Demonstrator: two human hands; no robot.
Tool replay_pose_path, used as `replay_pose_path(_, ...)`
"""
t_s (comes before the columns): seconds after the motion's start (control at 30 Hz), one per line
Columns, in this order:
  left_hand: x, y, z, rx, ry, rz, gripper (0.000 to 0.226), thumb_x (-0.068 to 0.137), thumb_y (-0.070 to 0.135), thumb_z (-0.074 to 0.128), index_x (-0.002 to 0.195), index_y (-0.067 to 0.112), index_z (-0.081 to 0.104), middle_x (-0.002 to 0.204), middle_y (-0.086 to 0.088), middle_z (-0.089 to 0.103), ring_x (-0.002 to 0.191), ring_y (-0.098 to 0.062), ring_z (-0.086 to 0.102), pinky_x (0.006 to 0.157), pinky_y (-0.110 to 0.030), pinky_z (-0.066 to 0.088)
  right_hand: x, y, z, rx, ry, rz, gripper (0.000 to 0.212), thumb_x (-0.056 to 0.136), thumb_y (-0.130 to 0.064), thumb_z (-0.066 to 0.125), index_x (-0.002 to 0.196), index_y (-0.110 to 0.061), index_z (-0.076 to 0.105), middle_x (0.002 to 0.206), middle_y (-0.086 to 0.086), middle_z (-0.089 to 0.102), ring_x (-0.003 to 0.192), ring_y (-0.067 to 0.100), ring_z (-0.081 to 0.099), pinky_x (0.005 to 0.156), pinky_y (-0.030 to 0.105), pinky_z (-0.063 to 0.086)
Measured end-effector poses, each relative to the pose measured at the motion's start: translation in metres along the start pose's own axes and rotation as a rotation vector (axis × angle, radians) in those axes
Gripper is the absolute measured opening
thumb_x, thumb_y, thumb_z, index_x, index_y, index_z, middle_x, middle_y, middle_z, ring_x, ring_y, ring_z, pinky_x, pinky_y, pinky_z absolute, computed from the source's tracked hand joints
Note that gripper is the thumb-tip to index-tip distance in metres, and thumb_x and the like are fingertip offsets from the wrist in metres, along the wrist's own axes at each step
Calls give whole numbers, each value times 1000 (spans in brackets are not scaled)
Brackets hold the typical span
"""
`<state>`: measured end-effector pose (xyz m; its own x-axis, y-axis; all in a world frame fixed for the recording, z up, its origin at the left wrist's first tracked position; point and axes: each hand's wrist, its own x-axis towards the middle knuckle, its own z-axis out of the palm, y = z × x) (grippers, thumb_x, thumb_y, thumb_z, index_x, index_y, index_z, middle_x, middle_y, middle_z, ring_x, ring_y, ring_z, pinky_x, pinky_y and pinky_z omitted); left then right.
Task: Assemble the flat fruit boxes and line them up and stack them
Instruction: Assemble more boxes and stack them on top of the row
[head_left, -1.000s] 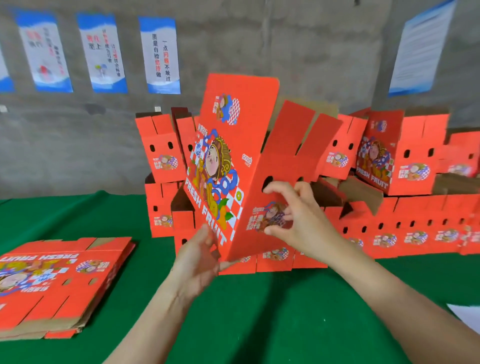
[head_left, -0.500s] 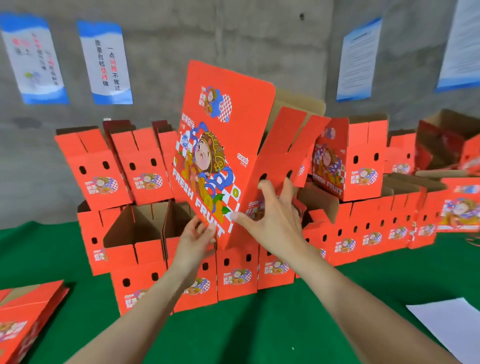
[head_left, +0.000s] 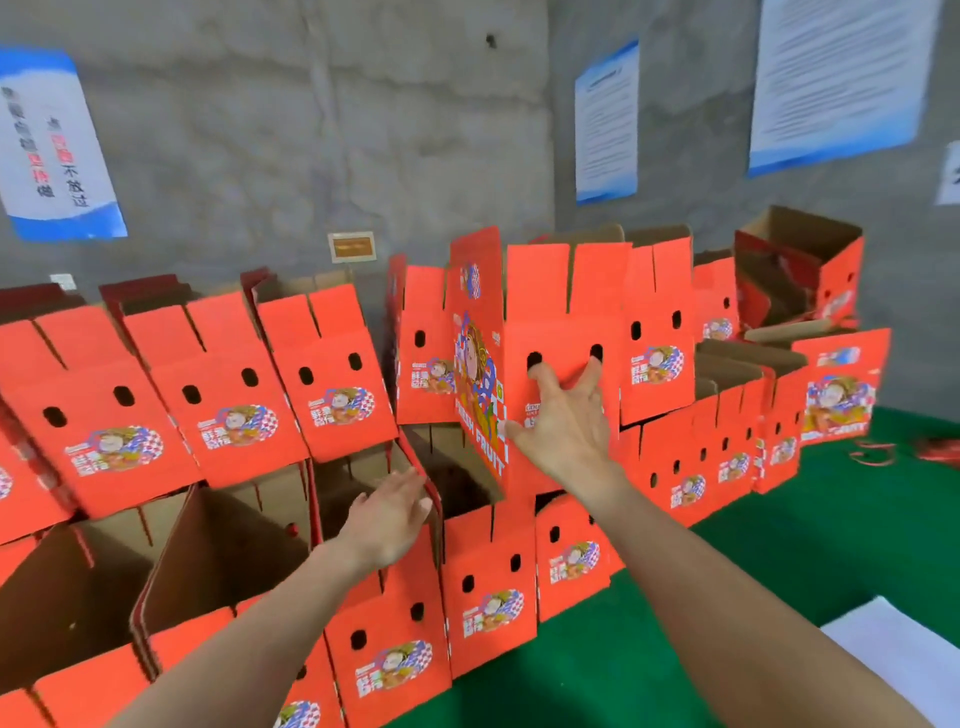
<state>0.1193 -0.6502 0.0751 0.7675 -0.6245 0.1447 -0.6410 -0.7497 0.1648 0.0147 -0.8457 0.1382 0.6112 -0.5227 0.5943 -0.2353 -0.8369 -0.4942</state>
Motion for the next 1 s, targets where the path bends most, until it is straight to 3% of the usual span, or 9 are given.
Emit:
replay_pose_path(0.1, 18, -2, 15, 63, -89, 22, 47, 103, 35, 26, 148, 19, 30, 157, 0, 24, 145, -18, 19, 115, -41, 21, 24, 16, 18, -6, 21, 42, 67, 74, -38, 75, 130, -32, 38, 150, 24, -7, 128, 42, 31, 89, 42, 46)
replay_pose_path(0.2, 23, -4, 27, -135, 37, 13, 42, 101, 34, 38, 138, 15, 39, 142, -10, 46, 129, -30, 46, 102, -36, 39, 41, 29, 32, 1, 34, 77, 65, 75, -37, 74, 130, -30, 40, 151, 25, -6, 130, 42, 28, 91, 42, 45)
replay_pose_path(0.27, 25, -3, 29, -188, 163, 46, 48, 99, 32, 43, 143, 15, 33, 153, -8, 32, 135, -27, 39, 106, -37, 36, 51, 32, 36, 2, 33, 112, 65, 75, -39, 74, 130, -27, 40, 151, 26, -3, 132, 41, 25, 95, 43, 42)
replay_pose_path(0.33, 28, -3, 29, -110, 173, 140, 47, 100, 32, 41, 145, 21, 33, 159, 2, 17, 144, -17, 23, 114, -34, 25, 61, 34, 37, -32, 47, 149, 67, 73, -41, 75, 129, -27, 42, 150, 26, 4, 131, 41, 25, 100, 45, 36)
replay_pose_path(0.5, 36, 0, 34, -68, 127, 169, 33, 101, 30, 40, 128, 20, 55, 154, 0, 30, 145, -12, 21, 113, -23, 22, 75, 48, 33, -79, 158, 188, 58, 67, -29, 76, 118, -29, 48, 148, 22, 12, 132, 39, 20, 105, 50, 24)
replay_pose_path(0.7, 39, 1, 38, -66, 160, 167, 31, 99, 30, 44, 125, 22, 59, 153, 3, 34, 143, -10, 25, 111, -24, 26, 85, 61, 46, 75, 71, 208, 63, 76, -17, 72, 130, -25, 40, 155, 21, -8, 137, 42, 14, 95, 51, 42)
replay_pose_path(0.87, 39, 1, 34, -66, 158, 167, 29, 99, 30, 46, 123, 22, 60, 152, 2, 35, 143, -10, 26, 111, -24, 26, 77, 55, 68, 67, 249, 113, 96, 72, 21, 49, 148, -31, 23, 156, 22, -16, 141, 48, 7, 99, 54, 39)
replay_pose_path(0.93, 39, 0, 35, -69, 164, 170, 28, 98, 30, 46, 122, 24, 61, 152, 4, 35, 142, -9, 26, 109, -23, 28, 73, 52, 79, -32, 220, 40, 103, 70, 26, 43, 149, -38, 21, 156, 20, -17, 141, 50, 3, 97, 55, 43)
replay_pose_path(1.0, 40, -2, 36, -72, 172, 175, 27, 98, 30, 47, 121, 25, 61, 152, 5, 35, 142, -8, 26, 108, -21, 28, 76, 53, 86, -96, 140, 62, 97, 76, 22, 43, 148, -40, 23, 155, 20, -22, 140, 52, -3, 96, 56, 43)
